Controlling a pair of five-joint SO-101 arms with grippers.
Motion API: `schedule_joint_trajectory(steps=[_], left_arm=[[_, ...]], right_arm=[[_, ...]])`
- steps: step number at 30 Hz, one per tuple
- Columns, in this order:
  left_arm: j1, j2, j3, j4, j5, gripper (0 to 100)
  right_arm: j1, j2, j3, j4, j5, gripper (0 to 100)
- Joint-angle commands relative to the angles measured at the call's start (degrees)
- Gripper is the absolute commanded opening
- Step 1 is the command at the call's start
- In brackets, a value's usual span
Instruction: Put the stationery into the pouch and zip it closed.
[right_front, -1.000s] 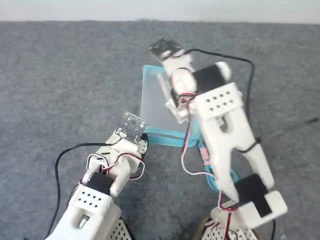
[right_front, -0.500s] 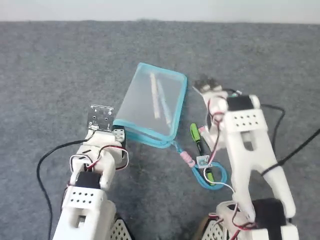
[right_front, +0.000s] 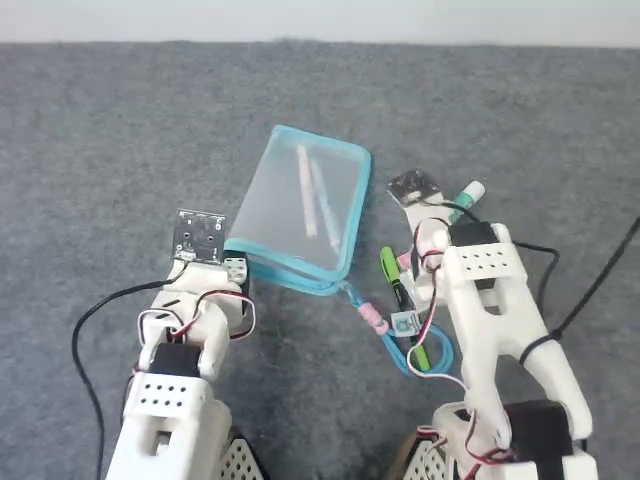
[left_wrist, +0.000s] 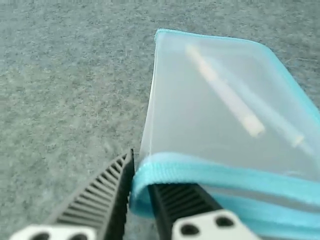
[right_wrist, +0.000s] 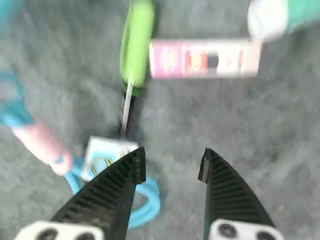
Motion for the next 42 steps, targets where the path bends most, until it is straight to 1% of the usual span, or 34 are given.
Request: schedule_joint_trajectory(steps=[1, 3, 7, 11, 13, 21, 23, 26, 29, 32, 35, 39, 42], left_arm=[[-0.70, -1.23, -2.24, -1.85, 0.97, 1], [-0.70, -1.23, -2.24, -1.85, 0.97, 1], [-0.70, -1.23, -2.24, -1.85, 0.97, 1], [-0.62, -1.14, -2.15, -1.85, 0.97, 1], [-0.62, -1.14, -1.89, -1.76, 0.97, 1], [-0.35, -1.23, -1.80, -1.85, 0.97, 1], [-0.35, -1.23, -1.71, -1.85, 0.97, 1], [-0.44, -1.23, -1.71, -1.85, 0.97, 1], [-0.44, -1.23, -1.71, -1.85, 0.97, 1], [-0.35, -1.23, -1.71, -1.85, 0.97, 1], [-0.35, -1.23, -1.71, -1.85, 0.97, 1], [-0.35, -1.23, -1.71, -1.85, 0.97, 1], [-0.35, -1.23, -1.71, -1.85, 0.97, 1]], right_arm=[[-4.53, -2.51, -0.53, -3.65, -1.32, 18.4], [-5.67, -2.42, -0.53, -4.18, -1.32, 18.4], [-5.76, -1.89, 0.09, -4.79, -1.32, 18.4], [-5.85, 1.98, 4.40, -12.88, -0.88, 18.4], [-5.67, 4.26, 4.92, -14.99, -0.79, 18.4], [-5.41, 8.40, 4.92, -15.69, -0.79, 18.2], [-5.41, 9.19, 4.92, -15.52, -0.88, 15.9], [-5.32, 10.59, 4.92, -15.60, -1.05, 8.8], [-5.05, 11.21, 4.92, -15.16, -1.05, 3.8], [-1.54, 10.51, 4.66, -13.85, -0.70, 2.3], [5.93, 7.69, 2.37, -10.33, -0.18, 2.3], [16.31, 3.65, -1.58, -5.41, 5.27, 2.3], [22.99, 2.07, -3.52, -4.44, 8.70, 2.4]])
